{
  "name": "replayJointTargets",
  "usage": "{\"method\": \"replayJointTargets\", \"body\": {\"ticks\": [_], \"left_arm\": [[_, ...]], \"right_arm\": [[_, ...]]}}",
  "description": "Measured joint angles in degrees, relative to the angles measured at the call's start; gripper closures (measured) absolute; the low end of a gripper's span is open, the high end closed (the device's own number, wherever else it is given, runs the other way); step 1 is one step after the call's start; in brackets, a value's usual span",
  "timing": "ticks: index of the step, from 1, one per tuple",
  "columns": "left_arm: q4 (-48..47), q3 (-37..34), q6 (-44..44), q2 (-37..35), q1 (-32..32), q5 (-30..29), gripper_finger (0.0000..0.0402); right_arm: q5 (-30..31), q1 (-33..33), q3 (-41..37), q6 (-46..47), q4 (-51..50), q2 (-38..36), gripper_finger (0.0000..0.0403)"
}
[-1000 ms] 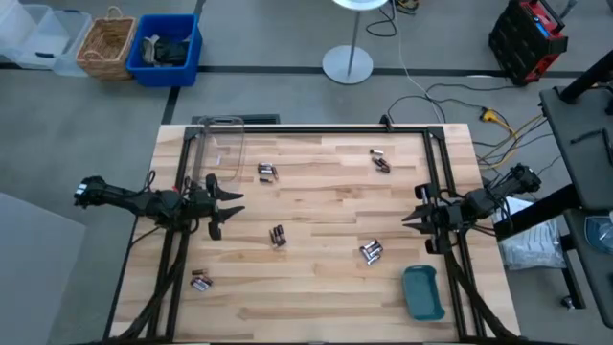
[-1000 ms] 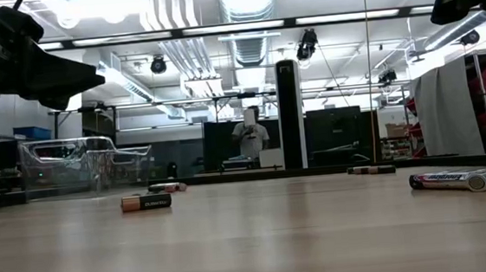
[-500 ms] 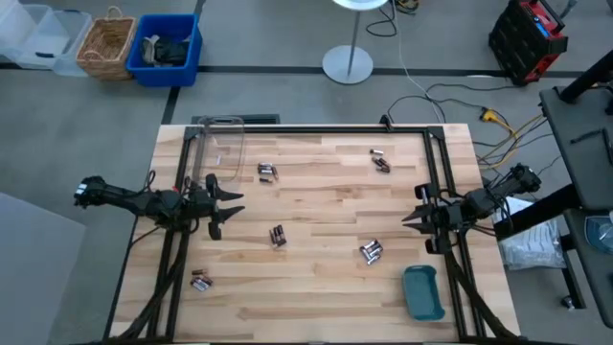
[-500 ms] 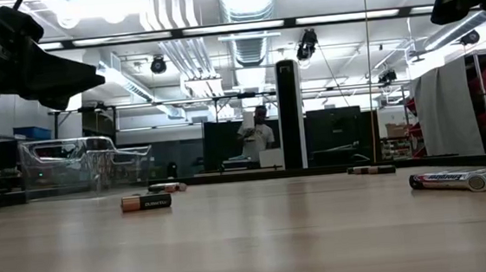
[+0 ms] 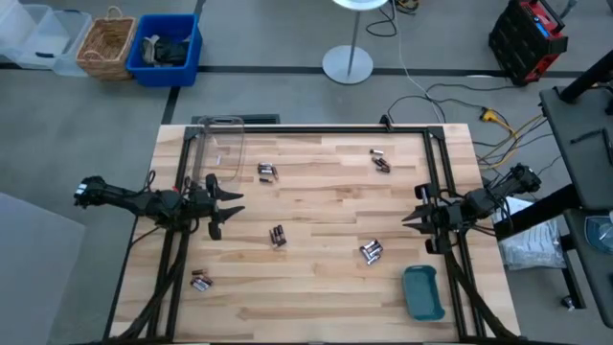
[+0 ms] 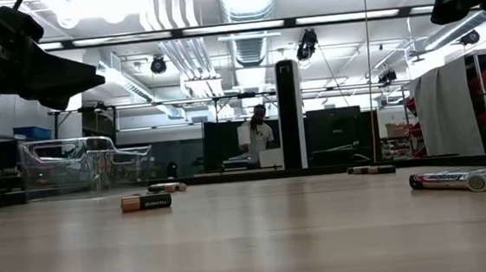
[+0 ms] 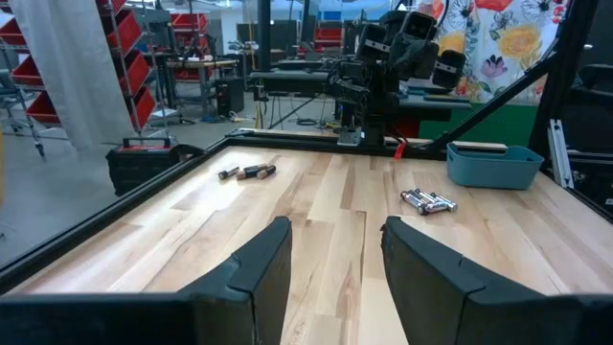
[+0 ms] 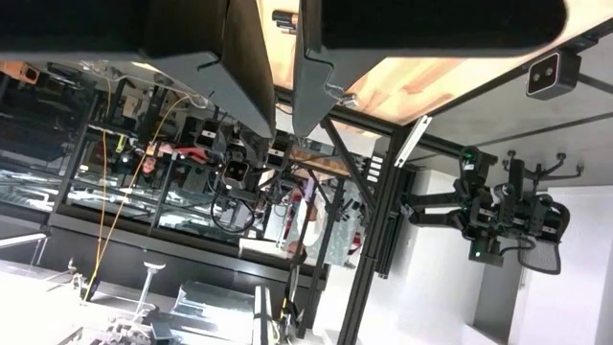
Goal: Sort batteries
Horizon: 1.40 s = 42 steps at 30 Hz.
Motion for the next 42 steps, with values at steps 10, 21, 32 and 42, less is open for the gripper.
{"method": "replayJointTargets", "body": {"ticks": [10,21,32,42], "left_arm": [[0.0,0.0,0.0,0.0,0.0,0.0,0.0257],[0.0,0.0,0.0,0.0,0.0,0.0,0.0257],[0.0,0.0,0.0,0.0,0.0,0.0,0.0257],[2.9,0.0,-1.5,0.0,0.0,0.0,0.0257]], "right_arm": [[0.0,0.0,0.0,0.0,0.0,0.0,0.0369],[0.0,0.0,0.0,0.0,0.0,0.0,0.0369],[0.0,0.0,0.0,0.0,0.0,0.0,0.0369],[0.2,0.0,0.0,1.9,4.4,0.0,0.0369]]}}
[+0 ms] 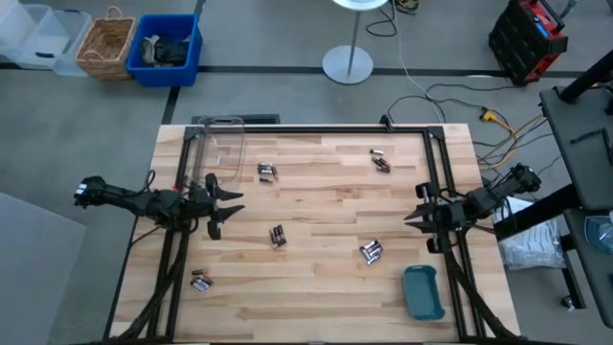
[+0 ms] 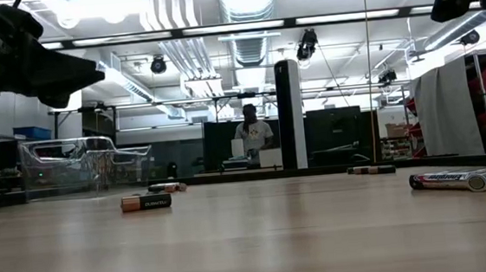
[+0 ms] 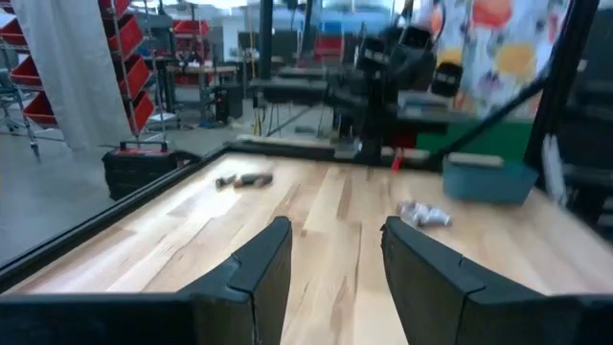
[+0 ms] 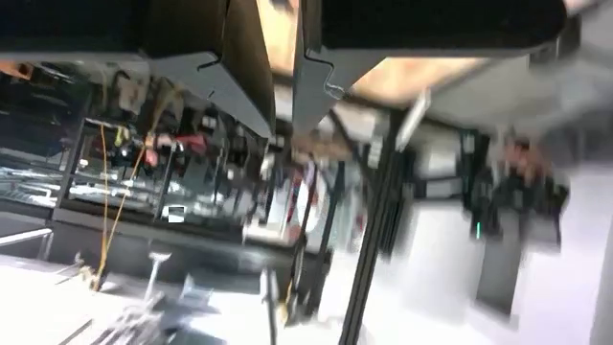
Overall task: Sort batteries
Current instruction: Put the silver and black battery into the transparent bin
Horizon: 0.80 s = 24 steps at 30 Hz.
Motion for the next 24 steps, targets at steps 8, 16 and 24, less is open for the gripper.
{"method": "replayJointTargets", "body": {"ticks": [8,16,24], "left_arm": [[18.0,0.0,-0.3,0.0,0.0,0.0,0.0257],[27.9,0.0,7.3,0.0,0.0,0.6,0.0257],[30.8,0.0,11.2,0.0,0.0,-8.0,0.0257]], "right_arm": [[13.5,0.0,0.0,1.4,7.4,0.0,0.0369],[16.3,0.0,4.1,0.5,7.3,2.9,0.0369],[16.4,-0.8,12.5,-1.4,6.9,15.2,0.0369]]}}
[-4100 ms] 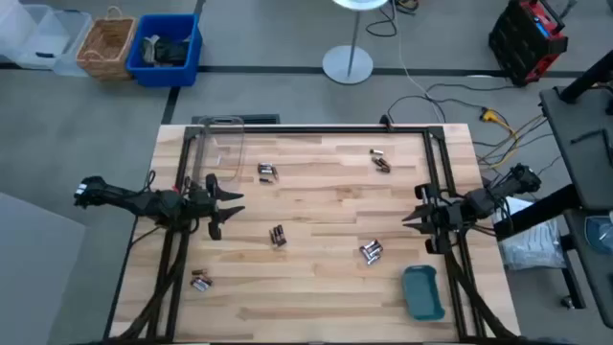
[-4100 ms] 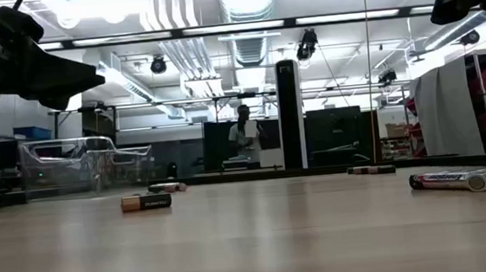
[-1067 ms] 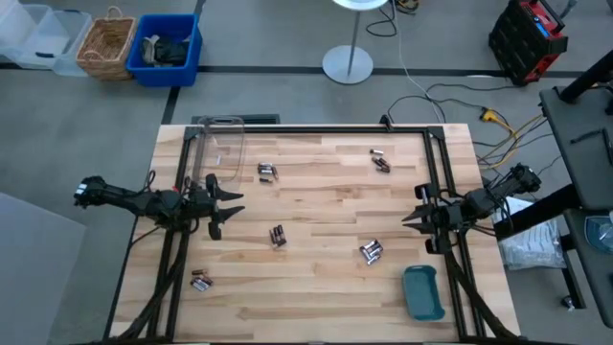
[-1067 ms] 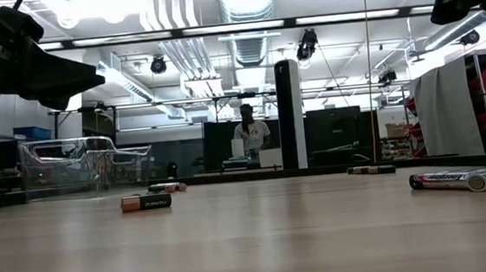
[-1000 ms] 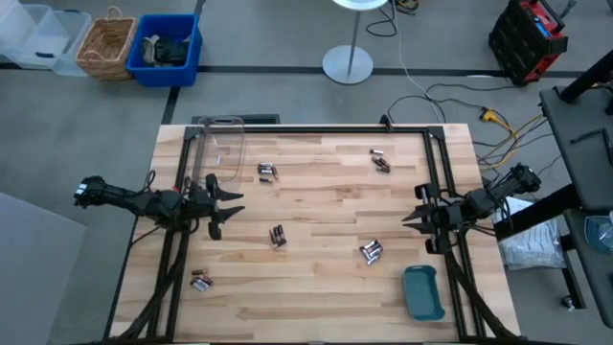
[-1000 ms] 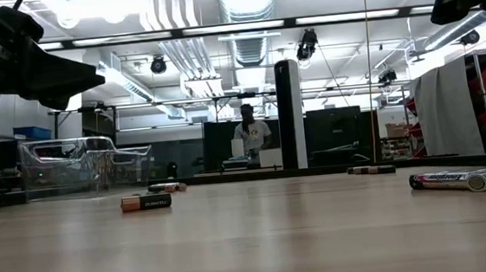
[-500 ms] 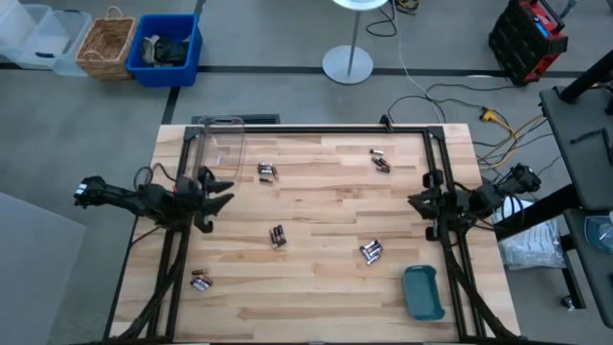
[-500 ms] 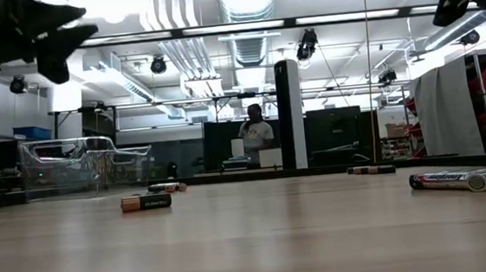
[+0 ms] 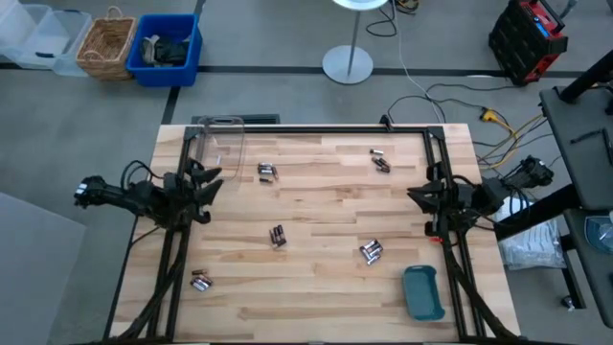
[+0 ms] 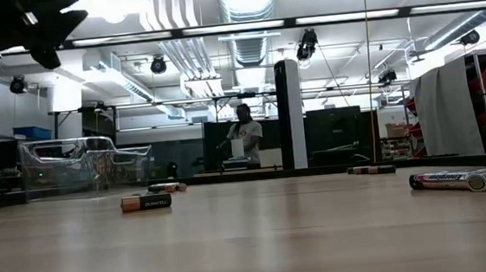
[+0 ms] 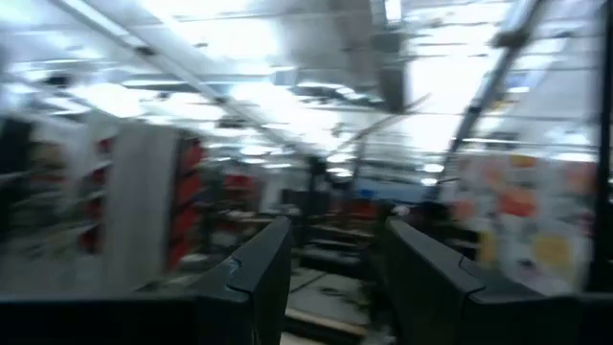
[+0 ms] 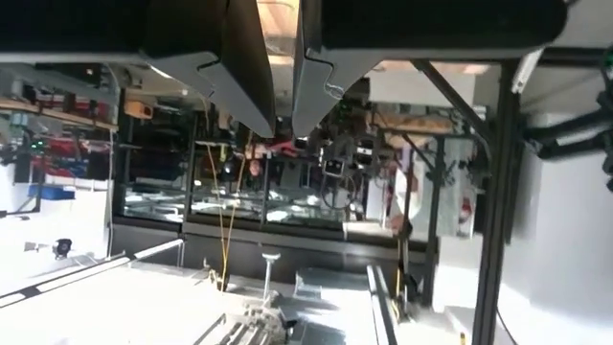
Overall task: Sort batteries
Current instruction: Put the silver and black battery into the transparent bin
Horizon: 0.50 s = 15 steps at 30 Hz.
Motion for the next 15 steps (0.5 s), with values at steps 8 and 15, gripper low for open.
{"method": "replayJointTargets", "body": {"ticks": [8,15], "left_arm": [[-0.5,0.0,-0.8,0.4,0.0,-5.0,0.0257],[-7.5,4.8,-1.3,4.4,0.0,-4.9,0.0257]], "right_arm": [[7.8,-2.5,12.9,3.1,-9.2,13.1,0.0369],[10.4,-5.7,24.5,14.9,-24.8,21.6,0.0369]]}}
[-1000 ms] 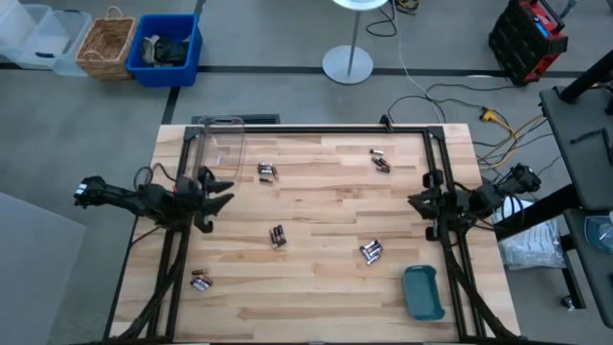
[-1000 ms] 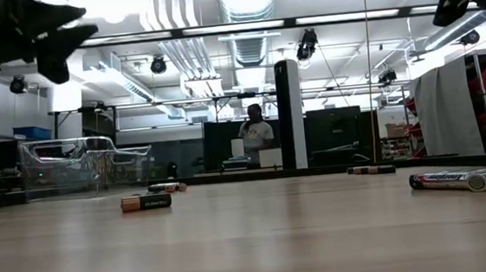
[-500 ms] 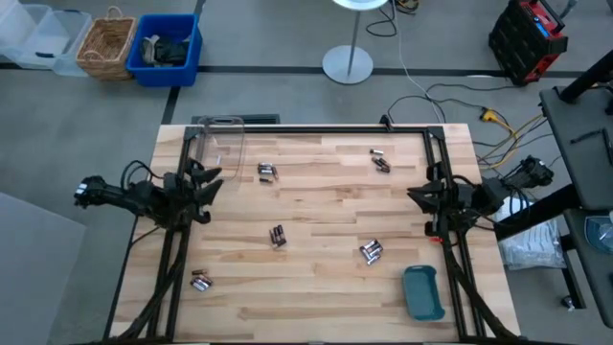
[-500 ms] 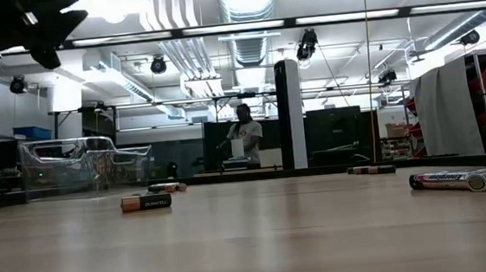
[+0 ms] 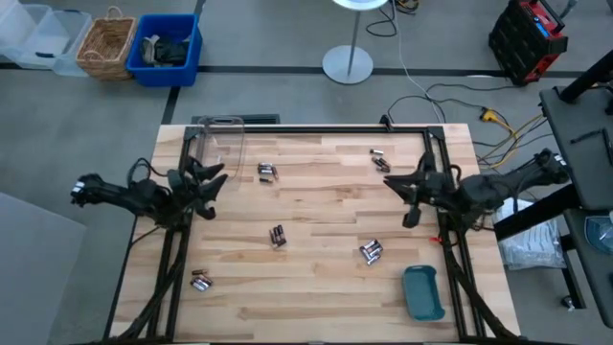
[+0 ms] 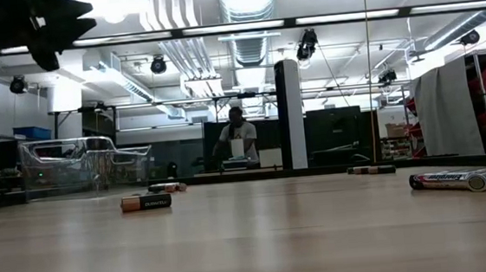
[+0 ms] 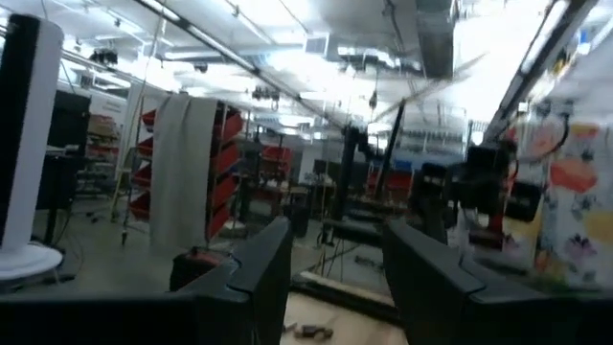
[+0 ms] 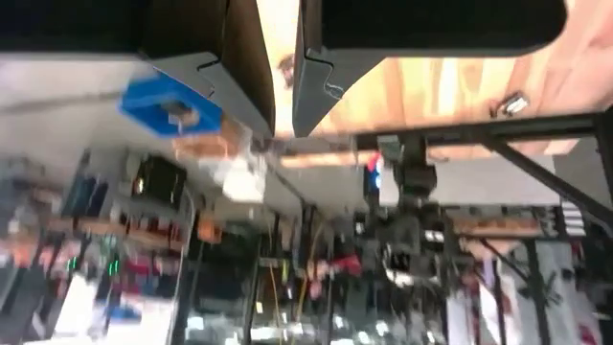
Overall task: Sort batteries
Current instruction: Put the silver and black battery into the transparent bin
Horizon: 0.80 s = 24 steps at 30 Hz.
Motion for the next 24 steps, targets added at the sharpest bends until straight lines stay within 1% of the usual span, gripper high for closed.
{"method": "replayJointTargets", "body": {"ticks": [3,7,10,13,15,17,20,22,24], "left_arm": [[-6.9,4.6,0.0,3.4,0.0,-0.3,0.0257],[-15.2,9.9,0.0,7.5,0.0,-2.8,0.0257],[-22.2,12.9,-2.4,10.0,0.0,-3.9,0.0257],[-30.4,16.7,-5.6,12.1,0.0,-3.9,0.0257],[-36.3,19.6,-8.1,13.4,0.0,-3.9,0.0257],[-41.2,22.3,-10.6,14.6,0.0,-3.9,0.0257],[-47.1,25.0,-15.4,16.3,0.0,-3.9,0.0257],[-49.5,25.5,-17.7,17.3,0.0,-3.9,0.0257],[-49.8,25.6,-18.1,18.1,0.0,-3.9,0.0257]], "right_arm": [[0.0,-1.6,4.4,4.1,-5.1,3.5,0.0369],[0.0,-3.3,9.3,8.1,-10.9,7.3,0.0369],[0.0,-4.4,13.0,12.6,-15.8,9.9,0.0369],[-0.1,-5.4,17.9,19.5,-21.7,13.2,0.0369],[-0.1,-5.9,21.8,24.6,-27.0,15.7,0.0369],[-0.5,-6.5,26.0,27.7,-33.4,18.4,0.0369],[-0.6,-7.0,32.0,30.2,-43.2,22.8,0.0369],[-0.7,-7.1,35.1,31.4,-47.9,25.4,0.0369],[-2.9,-7.2,37.7,32.2,-51.3,27.7,0.0369]]}}
